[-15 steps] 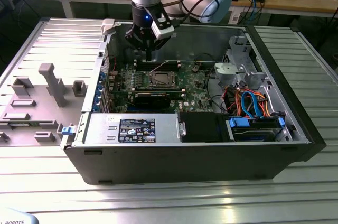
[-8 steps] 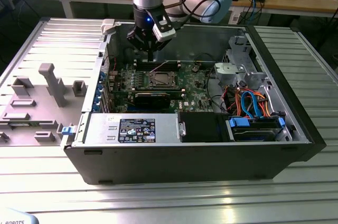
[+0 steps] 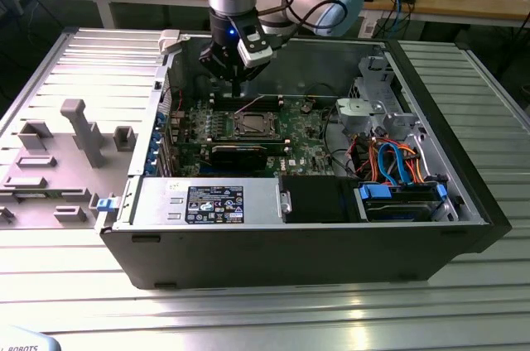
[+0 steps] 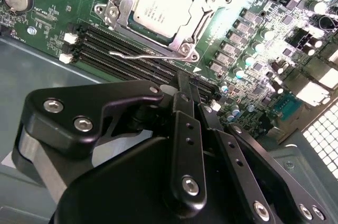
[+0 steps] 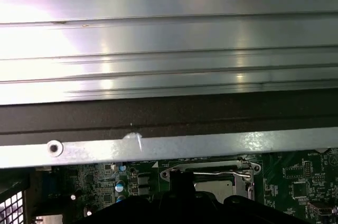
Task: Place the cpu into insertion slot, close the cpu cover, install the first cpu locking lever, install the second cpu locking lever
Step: 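Install the first cpu locking lever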
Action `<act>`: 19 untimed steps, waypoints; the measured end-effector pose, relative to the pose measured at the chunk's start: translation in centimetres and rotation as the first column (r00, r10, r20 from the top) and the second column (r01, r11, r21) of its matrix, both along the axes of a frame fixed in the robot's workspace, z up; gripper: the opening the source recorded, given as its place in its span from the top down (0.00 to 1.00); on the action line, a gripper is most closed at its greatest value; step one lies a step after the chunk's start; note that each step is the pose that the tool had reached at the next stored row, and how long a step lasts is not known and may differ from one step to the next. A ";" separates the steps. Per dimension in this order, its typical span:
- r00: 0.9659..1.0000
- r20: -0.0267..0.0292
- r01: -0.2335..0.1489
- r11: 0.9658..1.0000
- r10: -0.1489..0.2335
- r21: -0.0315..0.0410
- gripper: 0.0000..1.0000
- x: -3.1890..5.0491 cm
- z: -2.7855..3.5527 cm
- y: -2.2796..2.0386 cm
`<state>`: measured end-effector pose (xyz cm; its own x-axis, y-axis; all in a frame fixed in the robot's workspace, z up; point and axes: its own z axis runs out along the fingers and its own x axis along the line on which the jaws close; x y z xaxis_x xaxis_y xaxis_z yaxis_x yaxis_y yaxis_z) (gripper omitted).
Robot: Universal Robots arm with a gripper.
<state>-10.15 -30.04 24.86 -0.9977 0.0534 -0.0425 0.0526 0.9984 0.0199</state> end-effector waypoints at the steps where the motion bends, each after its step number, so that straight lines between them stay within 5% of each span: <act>1: 1.000 0.000 0.000 1.000 0.000 0.000 0.89 0.00 0.00 0.00; 8: 1.000 0.002 -0.004 1.000 0.004 0.000 0.89 0.48 -0.51 0.00; 11: 0.999 0.003 -0.049 0.999 0.049 0.000 0.89 0.51 -0.71 0.00; 19: 0.999 0.002 -0.051 0.999 0.051 -0.001 0.89 1.31 -1.03 0.02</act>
<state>-8.84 -30.02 23.83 -0.9990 0.0026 -0.0449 0.0018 0.9998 0.0194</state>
